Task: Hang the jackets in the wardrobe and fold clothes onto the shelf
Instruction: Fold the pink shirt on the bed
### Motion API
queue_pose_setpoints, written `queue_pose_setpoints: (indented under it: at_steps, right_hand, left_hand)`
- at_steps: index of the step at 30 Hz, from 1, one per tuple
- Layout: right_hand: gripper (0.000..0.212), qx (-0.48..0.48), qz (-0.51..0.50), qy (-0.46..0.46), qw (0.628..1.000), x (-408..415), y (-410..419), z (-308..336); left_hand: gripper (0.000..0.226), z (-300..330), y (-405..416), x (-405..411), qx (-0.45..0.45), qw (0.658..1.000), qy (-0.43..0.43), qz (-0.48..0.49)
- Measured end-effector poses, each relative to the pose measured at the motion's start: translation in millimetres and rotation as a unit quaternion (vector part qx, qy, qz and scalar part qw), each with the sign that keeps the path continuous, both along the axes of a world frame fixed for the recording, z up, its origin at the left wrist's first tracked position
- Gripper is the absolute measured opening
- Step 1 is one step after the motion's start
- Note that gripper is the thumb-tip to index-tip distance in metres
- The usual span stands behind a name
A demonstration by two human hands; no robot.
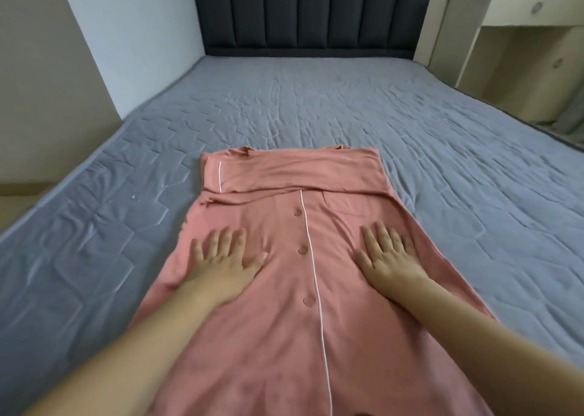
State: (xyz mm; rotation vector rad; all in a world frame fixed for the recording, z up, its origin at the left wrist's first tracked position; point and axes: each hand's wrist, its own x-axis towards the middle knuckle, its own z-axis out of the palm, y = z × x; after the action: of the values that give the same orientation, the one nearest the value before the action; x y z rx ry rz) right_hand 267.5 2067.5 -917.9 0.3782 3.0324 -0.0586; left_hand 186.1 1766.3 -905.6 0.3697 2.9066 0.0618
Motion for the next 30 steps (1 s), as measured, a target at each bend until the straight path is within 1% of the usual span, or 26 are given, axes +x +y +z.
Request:
queue_pose_setpoints:
  at_steps: [1,2,3,5,6,7,8,9,10,11,12,13,14,15,16,17,18,19,21,22,23,25,26,28,30]
  right_hand:
    - [0.065,0.023,0.046,0.004,0.999,17.9,-6.9,2.4]
    - [0.062,0.038,0.104,0.027,0.993,36.1,-13.4,7.4]
    - [0.057,0.030,0.169,0.062,0.983,52.9,-18.5,16.6]
    - [0.037,-0.012,0.294,0.120,0.948,80.6,-28.3,38.5]
    - [0.030,-0.030,0.337,0.122,0.933,92.7,-33.9,48.8]
    - [0.030,-0.050,0.357,0.083,0.929,103.3,-40.0,58.9]
    - [0.038,-0.065,0.361,0.018,0.930,112.4,-47.0,66.4]
    - [0.053,-0.063,0.359,-0.045,0.930,119.2,-54.5,70.5]
    - [0.070,-0.041,0.359,-0.083,0.929,123.4,-60.8,71.6]
    - [0.086,-0.007,0.360,-0.103,0.927,126.3,-67.1,71.6]
    - [0.096,0.020,0.359,-0.115,0.926,128.0,-73.9,72.1]
    - [0.099,0.035,0.354,-0.124,0.927,128.1,-80.5,73.6]
    - [0.092,0.040,0.343,-0.130,0.929,125.9,-85.6,74.9]
    - [0.076,0.038,0.332,-0.134,0.933,121.3,-88.4,76.8]
    - [0.056,0.040,0.321,-0.142,0.935,115.2,-87.0,79.2]
    - [0.043,0.057,0.301,-0.165,0.938,106.0,-81.4,82.2]
    - [0.038,0.085,0.269,-0.199,0.939,96.9,-71.9,86.3]
    - [0.036,0.122,0.227,-0.237,0.937,87.8,-58.9,92.0]
    - [0.037,0.208,0.135,-0.303,0.920,69.2,-28.7,105.2]
    - [0.038,0.230,0.097,-0.316,0.915,59.7,-13.2,111.9]
    - [0.038,0.226,0.062,-0.311,0.921,51.3,0.7,118.2]
    - [0.038,0.168,-0.005,-0.270,0.948,36.3,19.3,130.5]
    - [0.040,0.144,-0.023,-0.243,0.959,27.8,23.6,134.6]
    - [0.038,0.121,-0.043,-0.195,0.972,9.7,28.4,137.1]
    - [0.037,0.111,-0.063,-0.148,0.981,-8.6,32.4,133.4]
  left_hand:
    - [0.098,4.8,2.0,22.6,0.009,0.998,-0.027,-0.047]
    - [0.104,10.3,2.2,44.7,0.012,0.993,-0.061,-0.098]
    - [0.112,17.3,0.7,63.6,0.006,0.984,-0.101,-0.145]
    - [0.130,32.7,-6.9,94.4,-0.052,0.957,-0.181,-0.220]
    - [0.136,40.3,-11.7,105.9,-0.097,0.943,-0.203,-0.245]
    - [0.137,47.4,-15.3,116.0,-0.137,0.933,-0.209,-0.260]
    - [0.133,54.2,-17.3,125.3,-0.163,0.928,-0.196,-0.272]
    - [0.122,60.3,-16.5,133.3,-0.169,0.930,-0.167,-0.279]
    - [0.103,65.4,-13.8,139.5,-0.161,0.938,-0.120,-0.284]
    - [0.079,70.0,-9.4,143.3,-0.145,0.944,-0.058,-0.290]
    - [0.056,74.1,-4.3,145.0,-0.135,0.947,-0.001,-0.290]
    - [0.042,78.1,0.2,145.1,-0.135,0.949,0.035,-0.283]
    - [0.035,80.8,3.1,144.4,-0.149,0.949,0.052,-0.273]
    - [0.033,82.1,4.4,143.0,-0.180,0.945,0.063,-0.265]
    - [0.033,81.7,4.7,140.6,-0.224,0.935,0.078,-0.263]
    - [0.033,80.6,3.5,136.8,-0.272,0.920,0.094,-0.266]
    - [0.031,80.0,0.9,132.0,-0.309,0.908,0.103,-0.265]
    - [0.030,80.9,-3.0,124.7,-0.329,0.903,0.103,-0.256]
    - [0.028,89.1,-12.6,100.1,-0.331,0.914,0.093,-0.216]
    - [0.029,96.2,-17.6,83.2,-0.324,0.924,0.084,-0.183]
    - [0.030,104.5,-21.2,64.6,-0.310,0.937,0.073,-0.144]
    - [0.032,120.9,-23.3,26.8,-0.258,0.962,0.062,-0.067]
    - [0.032,127.0,-23.9,10.6,-0.226,0.971,0.065,-0.039]
    - [0.035,135.7,-21.8,-14.3,-0.187,0.979,0.077,-0.001]
    - [0.039,138.1,-19.0,-33.8,-0.195,0.977,0.081,0.031]
